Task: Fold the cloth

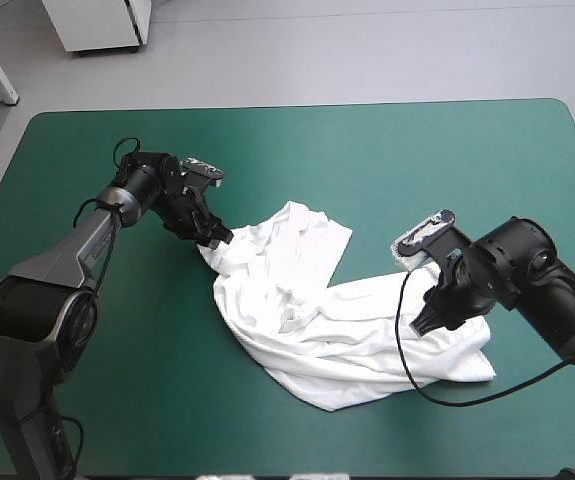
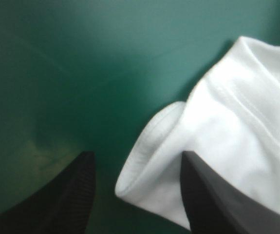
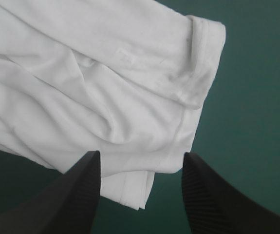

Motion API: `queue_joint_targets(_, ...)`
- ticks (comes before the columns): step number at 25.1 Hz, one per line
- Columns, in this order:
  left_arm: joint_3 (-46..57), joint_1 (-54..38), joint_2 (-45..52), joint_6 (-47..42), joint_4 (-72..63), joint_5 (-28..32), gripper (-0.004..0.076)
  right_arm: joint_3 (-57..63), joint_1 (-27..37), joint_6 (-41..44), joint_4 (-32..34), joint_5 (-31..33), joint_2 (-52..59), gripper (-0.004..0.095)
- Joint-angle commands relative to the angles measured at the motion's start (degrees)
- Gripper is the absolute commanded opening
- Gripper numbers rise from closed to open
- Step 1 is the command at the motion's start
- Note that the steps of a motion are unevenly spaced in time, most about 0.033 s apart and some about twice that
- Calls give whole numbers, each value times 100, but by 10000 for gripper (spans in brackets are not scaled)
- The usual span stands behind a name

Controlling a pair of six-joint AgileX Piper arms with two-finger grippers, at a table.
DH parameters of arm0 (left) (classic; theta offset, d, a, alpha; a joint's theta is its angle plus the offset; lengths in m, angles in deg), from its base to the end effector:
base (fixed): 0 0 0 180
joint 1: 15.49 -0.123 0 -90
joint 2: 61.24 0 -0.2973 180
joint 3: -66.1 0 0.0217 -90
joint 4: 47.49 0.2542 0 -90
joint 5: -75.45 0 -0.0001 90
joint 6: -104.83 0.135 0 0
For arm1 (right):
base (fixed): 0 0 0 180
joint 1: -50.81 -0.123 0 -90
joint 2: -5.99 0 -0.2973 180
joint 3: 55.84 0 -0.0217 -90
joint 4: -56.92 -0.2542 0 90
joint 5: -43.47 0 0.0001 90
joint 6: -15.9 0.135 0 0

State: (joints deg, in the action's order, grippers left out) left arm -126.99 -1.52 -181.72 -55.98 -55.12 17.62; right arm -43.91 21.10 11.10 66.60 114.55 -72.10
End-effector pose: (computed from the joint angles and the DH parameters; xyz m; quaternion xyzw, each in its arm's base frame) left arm 0.4180 -0.1196 0.1944 0.2556 0.9563 -0.0545 0.1310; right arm 0.2160 0.0986 0.3096 -0.3048 0.9346 -0.0460 0.1777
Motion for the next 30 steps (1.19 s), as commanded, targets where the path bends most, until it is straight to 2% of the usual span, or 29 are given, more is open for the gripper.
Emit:
queue_joint_targets(1,-188,35,179,5,-214,30,393,259,32,50,212,59,234,484)
queue_joint_targets(3,-188,35,174,5,-226,35,382,602,32,75,308,59,357,484)
queue_joint_targets(6,-188,35,135,-62,-280,24,268,932,32,190,547,59,572,484)
queue_joint_targets(8,-188,35,122,-84,-322,24,139,1089,32,300,548,59,674,484)
queue_joint_targets(9,-188,35,110,-101,-333,-5,4,1209,45,353,534,59,744,484)
queue_joint_targets(13,-188,35,105,-101,-339,-59,-9,1598,517,353,25,59,774,484)
queue_joint_targets(19,-188,35,105,-101,-384,-39,-9,2024,710,267,-48,19,761,484)
queue_joint_targets(30,-188,35,105,-76,-426,-51,-9,2265,710,258,-72,-839,179,484)
